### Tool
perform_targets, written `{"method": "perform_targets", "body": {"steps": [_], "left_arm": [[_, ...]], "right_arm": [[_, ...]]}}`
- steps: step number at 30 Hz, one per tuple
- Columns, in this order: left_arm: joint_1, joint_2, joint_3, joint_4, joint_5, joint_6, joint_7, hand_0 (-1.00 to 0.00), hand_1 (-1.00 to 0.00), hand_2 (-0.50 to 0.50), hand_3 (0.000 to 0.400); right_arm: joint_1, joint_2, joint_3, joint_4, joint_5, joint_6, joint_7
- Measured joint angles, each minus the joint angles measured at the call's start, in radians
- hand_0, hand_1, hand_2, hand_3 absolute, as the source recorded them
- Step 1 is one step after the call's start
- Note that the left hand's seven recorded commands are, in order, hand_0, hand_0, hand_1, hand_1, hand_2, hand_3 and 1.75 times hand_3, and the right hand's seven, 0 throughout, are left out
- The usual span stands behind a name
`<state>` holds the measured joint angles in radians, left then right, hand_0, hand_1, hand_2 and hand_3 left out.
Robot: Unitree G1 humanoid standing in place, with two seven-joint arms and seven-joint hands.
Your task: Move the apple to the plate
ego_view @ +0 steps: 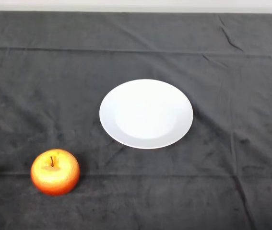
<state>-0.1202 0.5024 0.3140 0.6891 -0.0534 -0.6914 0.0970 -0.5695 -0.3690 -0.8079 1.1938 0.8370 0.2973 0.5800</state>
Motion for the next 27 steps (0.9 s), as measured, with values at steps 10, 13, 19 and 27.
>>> {"method": "perform_targets", "body": {"steps": [10, 13, 19, 27], "left_arm": [[0.111, -0.049, -0.075, -0.261, 0.042, 0.116, 0.005, 0.00, 0.00, 0.00, 0.000], [0.111, -0.055, -0.089, -0.302, 0.060, 0.140, 0.006, 0.00, 0.00, 0.00, 0.000], [0.111, -0.070, -0.125, -0.331, 0.082, 0.178, 0.006, 0.00, 0.00, 0.00, 0.000], [0.107, -0.094, -0.197, -0.331, 0.103, 0.232, 0.007, 0.00, 0.00, 0.00, 0.000]], "right_arm": [[0.000, 0.000, 0.0000, 0.000, 0.0000, 0.000, -0.0003], [0.000, 0.000, 0.0000, 0.000, 0.0000, 0.000, -0.0008], [0.000, 0.000, 0.0002, 0.000, 0.0000, 0.000, -0.0015], [0.000, 0.000, 0.0003, -0.001, 0.0000, 0.000, -0.0027]]}}
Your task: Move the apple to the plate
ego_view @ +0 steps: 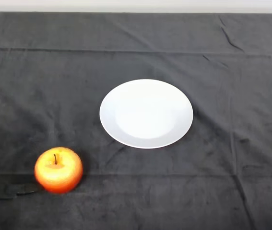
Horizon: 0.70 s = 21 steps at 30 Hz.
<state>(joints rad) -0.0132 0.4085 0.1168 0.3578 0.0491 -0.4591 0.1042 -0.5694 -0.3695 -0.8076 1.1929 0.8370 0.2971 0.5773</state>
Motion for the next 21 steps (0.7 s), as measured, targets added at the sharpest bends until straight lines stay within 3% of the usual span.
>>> {"method": "perform_targets", "body": {"steps": [21], "left_arm": [[-0.024, -0.041, -0.183, -0.001, 0.036, 0.035, 0.006, 0.00, 0.00, 0.00, 0.000]], "right_arm": [[0.000, 0.000, -0.0002, -0.002, 0.0002, 0.000, -0.0014]]}}
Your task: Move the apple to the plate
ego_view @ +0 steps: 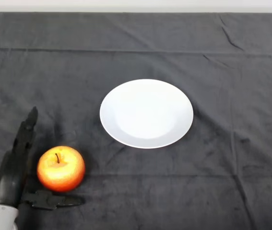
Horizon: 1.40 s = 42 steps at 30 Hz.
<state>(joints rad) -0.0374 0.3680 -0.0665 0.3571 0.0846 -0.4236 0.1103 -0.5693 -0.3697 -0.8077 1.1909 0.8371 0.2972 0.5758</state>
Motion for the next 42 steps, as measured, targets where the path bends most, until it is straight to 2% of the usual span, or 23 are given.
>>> {"method": "perform_targets", "body": {"steps": [7, 8, 9, 10, 11, 24, 33, 42], "left_arm": [[-0.031, 0.001, -0.033, 0.001, 0.000, 0.000, -0.003, 0.00, 0.00, 0.00, 0.000], [-0.031, 0.001, -0.038, 0.001, 0.000, 0.000, -0.003, -0.72, -0.09, -0.31, 0.287], [-0.031, 0.000, -0.045, 0.001, 0.000, 0.000, -0.003, -0.72, -0.09, -0.31, 0.287], [-0.031, 0.000, -0.047, 0.002, 0.000, 0.000, -0.003, -1.00, -0.58, -0.21, 0.400], [-0.031, 0.001, -0.046, 0.003, 0.000, 0.000, -0.003, -1.00, -1.00, 0.00, 0.400], [-0.033, 0.003, -0.047, 0.013, 0.001, -0.013, 0.011, -1.00, -1.00, 0.00, 0.400], [-0.074, 0.008, -0.040, 0.012, -0.003, 0.002, 0.014, -1.00, -1.00, 0.00, 0.400], [-0.142, 0.004, -0.039, 0.012, 0.004, 0.027, 0.080, -1.00, -1.00, 0.00, 0.400]], "right_arm": [[0.000, 0.000, 0.0002, 0.000, 0.0000, 0.000, 0.0000], [0.000, 0.000, 0.0003, 0.000, 0.0001, 0.000, 0.0000], [0.000, 0.000, 0.0003, 0.000, 0.0001, 0.000, 0.0000], [0.000, 0.000, 0.0003, 0.000, 0.0001, 0.000, 0.0000], [0.000, 0.000, 0.0002, -0.001, 0.0001, 0.000, 0.0000], [0.000, 0.000, 0.0002, -0.001, 0.0001, 0.000, -0.0001], [0.000, 0.000, 0.0003, -0.001, 0.0002, 0.000, -0.0001], [0.000, 0.000, 0.0002, -0.002, 0.0002, 0.000, -0.0001]]}}
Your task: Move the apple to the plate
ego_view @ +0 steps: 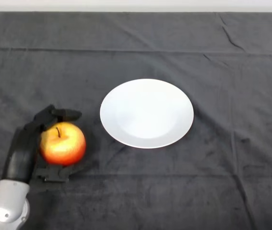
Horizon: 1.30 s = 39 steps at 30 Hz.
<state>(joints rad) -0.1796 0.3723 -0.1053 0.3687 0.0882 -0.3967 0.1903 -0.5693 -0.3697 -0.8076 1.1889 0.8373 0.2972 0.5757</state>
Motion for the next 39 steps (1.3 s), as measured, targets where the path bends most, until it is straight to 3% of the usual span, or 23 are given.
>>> {"method": "perform_targets", "body": {"steps": [14, 28, 39], "left_arm": [[-0.135, -0.042, -0.073, 0.018, 0.029, 0.008, 0.054, -1.00, -1.00, 0.00, 0.400], [-0.310, -0.108, -0.176, 0.254, 0.028, 0.006, 0.083, -1.00, -1.00, 0.00, 0.400], [-0.432, -0.158, -0.242, 0.484, 0.004, -0.049, 0.088, -1.00, -1.00, 0.00, 0.400]], "right_arm": [[0.000, 0.000, 0.0000, -0.002, 0.0004, 0.000, 0.0001], [0.000, 0.000, 0.0021, -0.008, 0.0014, 0.000, 0.0003], [0.000, 0.000, 0.0020, -0.008, 0.0030, 0.000, 0.0013]]}}
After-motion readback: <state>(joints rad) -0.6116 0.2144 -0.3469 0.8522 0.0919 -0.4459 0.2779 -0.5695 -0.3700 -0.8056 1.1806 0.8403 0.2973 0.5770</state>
